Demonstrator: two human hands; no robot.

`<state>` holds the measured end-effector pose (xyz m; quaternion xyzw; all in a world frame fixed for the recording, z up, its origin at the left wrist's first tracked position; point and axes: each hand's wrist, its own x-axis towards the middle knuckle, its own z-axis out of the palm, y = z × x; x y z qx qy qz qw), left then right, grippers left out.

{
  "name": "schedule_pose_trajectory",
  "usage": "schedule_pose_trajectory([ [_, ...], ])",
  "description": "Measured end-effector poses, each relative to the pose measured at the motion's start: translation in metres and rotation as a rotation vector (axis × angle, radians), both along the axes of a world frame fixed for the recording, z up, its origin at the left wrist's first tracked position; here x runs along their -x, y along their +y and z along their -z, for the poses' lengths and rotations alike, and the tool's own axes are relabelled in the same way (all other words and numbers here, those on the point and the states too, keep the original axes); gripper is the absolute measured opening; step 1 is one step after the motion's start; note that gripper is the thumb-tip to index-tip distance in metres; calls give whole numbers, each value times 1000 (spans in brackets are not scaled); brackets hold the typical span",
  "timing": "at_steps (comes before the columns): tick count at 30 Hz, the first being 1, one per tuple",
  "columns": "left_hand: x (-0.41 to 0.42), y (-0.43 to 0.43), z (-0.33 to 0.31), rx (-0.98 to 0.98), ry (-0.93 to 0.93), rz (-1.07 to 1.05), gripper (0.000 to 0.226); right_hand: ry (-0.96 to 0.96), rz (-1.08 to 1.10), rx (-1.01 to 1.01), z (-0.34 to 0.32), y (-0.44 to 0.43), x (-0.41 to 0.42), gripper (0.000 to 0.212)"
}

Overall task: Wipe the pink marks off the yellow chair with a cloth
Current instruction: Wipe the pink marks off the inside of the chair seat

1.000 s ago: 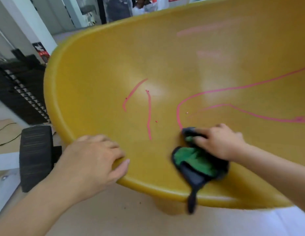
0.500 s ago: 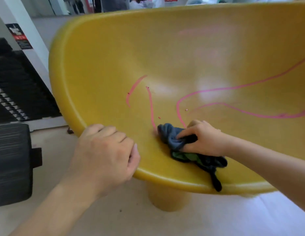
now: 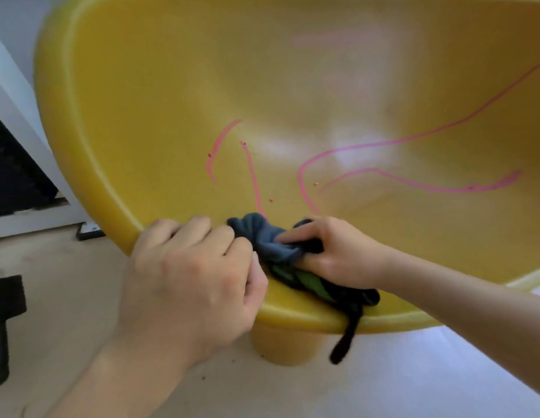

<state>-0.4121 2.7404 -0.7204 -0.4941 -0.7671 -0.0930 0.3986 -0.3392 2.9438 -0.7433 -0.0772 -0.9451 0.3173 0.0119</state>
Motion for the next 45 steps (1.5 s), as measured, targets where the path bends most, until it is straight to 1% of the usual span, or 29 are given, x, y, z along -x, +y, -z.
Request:
schedule_pose_trajectory([
  [2,-2,1,-1,35,-35,-15,31,-178,322,-312,5,55,-31,31],
  [3,-2,2,-2,41,-40,-30,31,-240,466,-352,4,75,-40,28],
  [4,-2,2,-3,47,-44,-39,31,-291,583,-329,5,87,-43,24],
  [5,-2,2,-3,59,-51,-36,31,-327,630,-291,1,84,-40,27],
  [6,-3,2,-2,68,-50,-36,31,-310,573,-237,0,69,-29,29],
  [8,-2,1,-3,50,-44,-47,31,-184,322,-76,-1,11,6,24],
  [10,-3,-3,-4,-11,-69,-46,31,16,64,277,-14,-52,32,21],
  [11,-4,-5,-5,-54,-100,-36,32,61,-27,418,-22,-67,40,21],
  [12,-5,-8,-7,-79,-135,-30,31,58,-93,493,-29,-67,40,19],
  [13,-7,-11,-8,-68,-155,-43,28,-1,-155,469,-31,-52,33,16],
  [15,-15,-17,-6,6,-137,-124,21,-186,-193,306,-20,-3,6,15],
  [18,-22,-18,-11,117,-165,-199,26,-301,18,13,-4,81,-31,18],
  [19,-21,-17,-15,165,-192,-212,29,-324,102,-37,-2,96,-33,18],
  [21,-18,-11,-20,240,-246,-238,32,-329,156,-3,-3,88,-21,32],
  [22,-18,-7,-22,233,-274,-260,29,-311,100,53,-5,66,-9,32],
  [24,-21,-2,-23,134,-306,-339,17,-182,-88,210,-16,0,20,20],
  [26,-22,-5,-28,6,-267,-429,28,-21,-251,415,-34,-57,38,8],
  [27,-20,-8,-35,-47,-228,-460,32,33,-297,453,-40,-66,41,6],
  [28,-15,-12,-43,-84,-197,-488,33,58,-347,421,-41,-61,41,8],
  [29,-10,-17,-51,-114,-199,-533,35,44,-398,331,-38,-45,36,14],
  [30,-3,-21,-59,-145,-244,-592,43,-30,-413,233,-29,-23,25,21],
  [33,18,-25,-82,-207,-512,-722,71,-258,-204,3,-1,53,-14,33],
  [35,27,-22,-85,-184,-657,-740,74,-293,-42,5,5,67,-28,26],
  [36,29,-20,-85,-179,-679,-746,73,-281,-8,21,3,58,-25,20],
  [38,31,-16,-84,-206,-685,-741,68,-192,-53,62,-9,13,1,24],
  [41,27,-17,-84,-273,-699,-701,65,124,-226,316,-50,-79,43,20],
  [42,25,-19,-83,-294,-707,-692,66,207,-257,382,-57,-93,49,19],
  [43,24,-22,-83,-299,-710,-686,67,232,-269,366,-57,-93,48,20],
  [45,18,-29,-82,-273,-708,-678,71,100,-265,107,-33,-54,29,32],
])
